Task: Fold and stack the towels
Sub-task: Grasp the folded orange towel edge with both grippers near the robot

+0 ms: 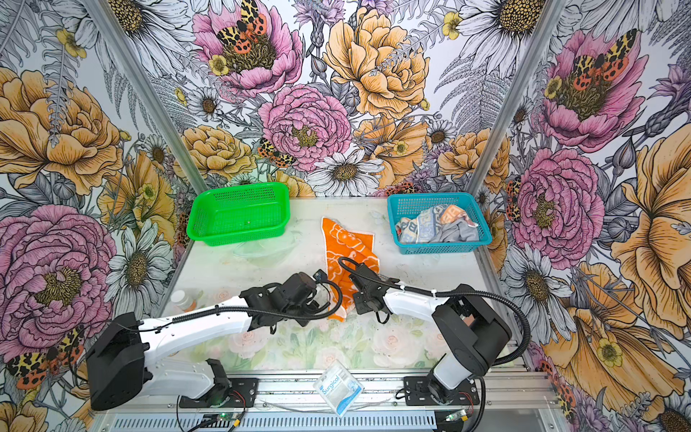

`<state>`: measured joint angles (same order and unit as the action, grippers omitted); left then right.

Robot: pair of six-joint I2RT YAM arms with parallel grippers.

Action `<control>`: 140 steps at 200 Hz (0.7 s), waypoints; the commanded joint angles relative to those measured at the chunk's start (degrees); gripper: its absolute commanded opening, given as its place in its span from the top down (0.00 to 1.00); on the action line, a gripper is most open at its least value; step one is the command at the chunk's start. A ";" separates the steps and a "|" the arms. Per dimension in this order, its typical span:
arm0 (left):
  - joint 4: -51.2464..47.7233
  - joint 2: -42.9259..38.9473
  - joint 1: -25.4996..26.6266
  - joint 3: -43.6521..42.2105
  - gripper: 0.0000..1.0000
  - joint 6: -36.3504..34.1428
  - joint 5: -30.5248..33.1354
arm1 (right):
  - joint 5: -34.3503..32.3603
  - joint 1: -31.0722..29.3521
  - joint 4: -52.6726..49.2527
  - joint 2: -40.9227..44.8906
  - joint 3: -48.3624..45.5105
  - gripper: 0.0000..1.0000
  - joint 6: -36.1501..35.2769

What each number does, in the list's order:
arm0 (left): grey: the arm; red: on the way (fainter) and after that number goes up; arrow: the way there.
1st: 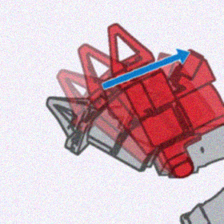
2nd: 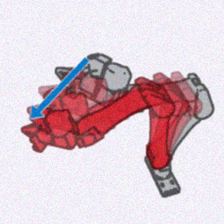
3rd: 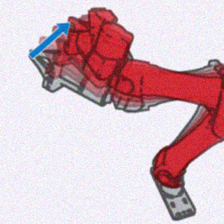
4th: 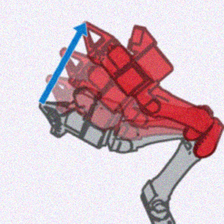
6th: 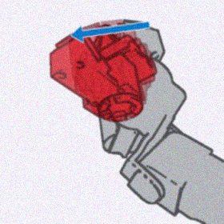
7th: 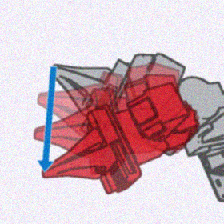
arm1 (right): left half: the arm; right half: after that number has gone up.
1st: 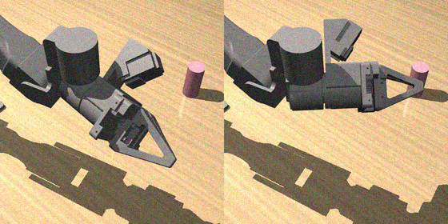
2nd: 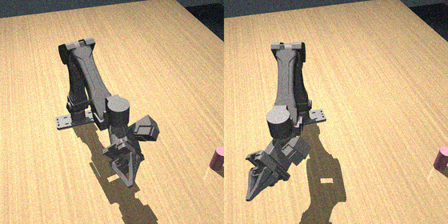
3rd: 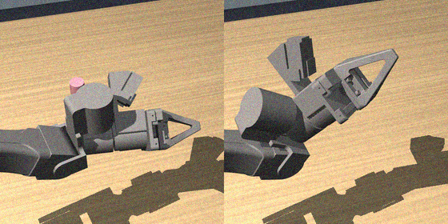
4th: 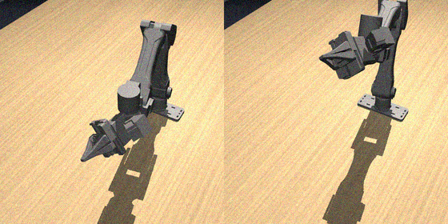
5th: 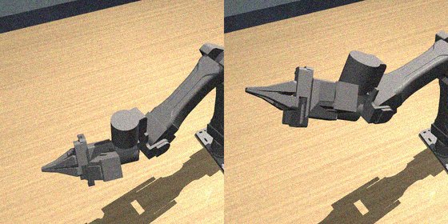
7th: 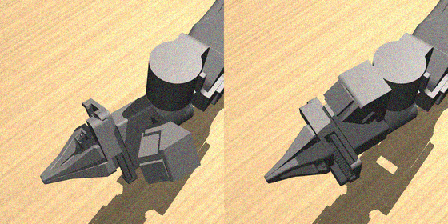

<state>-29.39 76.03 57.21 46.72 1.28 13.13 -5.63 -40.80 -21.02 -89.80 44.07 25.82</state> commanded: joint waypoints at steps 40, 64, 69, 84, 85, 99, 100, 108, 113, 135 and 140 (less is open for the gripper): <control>18.32 0.83 9.87 -4.33 0.58 -19.69 4.33 | 1.89 0.52 -0.50 1.98 0.23 1.00 -1.47; 23.95 3.91 11.50 -6.86 0.59 -23.14 6.14 | 2.77 1.13 -0.37 2.44 0.31 1.00 -1.72; 24.08 4.76 11.75 -6.82 0.60 -23.82 6.80 | 2.89 1.23 -0.36 2.44 0.36 1.00 -1.74; 24.15 7.58 12.55 -6.65 0.61 -25.47 9.04 | 3.42 1.50 -0.17 2.53 0.27 1.00 -1.65; 24.17 7.78 12.56 -6.60 0.61 -25.50 9.17 | 3.47 1.55 -0.17 2.57 0.29 1.00 -1.65; 25.29 9.77 12.81 -6.96 0.62 -25.96 9.91 | 3.85 1.76 -0.06 2.52 0.15 1.00 -1.65; 25.45 9.89 12.83 -6.98 0.62 -25.92 10.04 | 3.86 1.77 -0.07 2.52 0.14 1.00 -1.65; 26.68 10.70 12.93 -7.37 0.62 -26.06 10.90 | 4.00 1.86 -0.07 2.64 0.17 1.00 -1.64; 27.31 11.13 12.93 -7.43 0.62 -25.99 11.12 | 4.04 1.86 0.01 2.62 0.15 1.00 -1.58; 27.67 13.97 13.06 -6.55 0.63 -25.97 11.32 | 4.18 2.04 -0.08 2.87 -0.02 1.00 -1.57; 27.67 14.84 13.02 -6.22 0.63 -26.03 11.22 | 4.22 2.12 0.01 2.94 -0.04 1.00 -1.57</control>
<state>-5.37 88.33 69.78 39.86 -23.24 22.13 -2.00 -39.27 -21.04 -88.82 44.07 24.53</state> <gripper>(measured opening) 0.374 0.051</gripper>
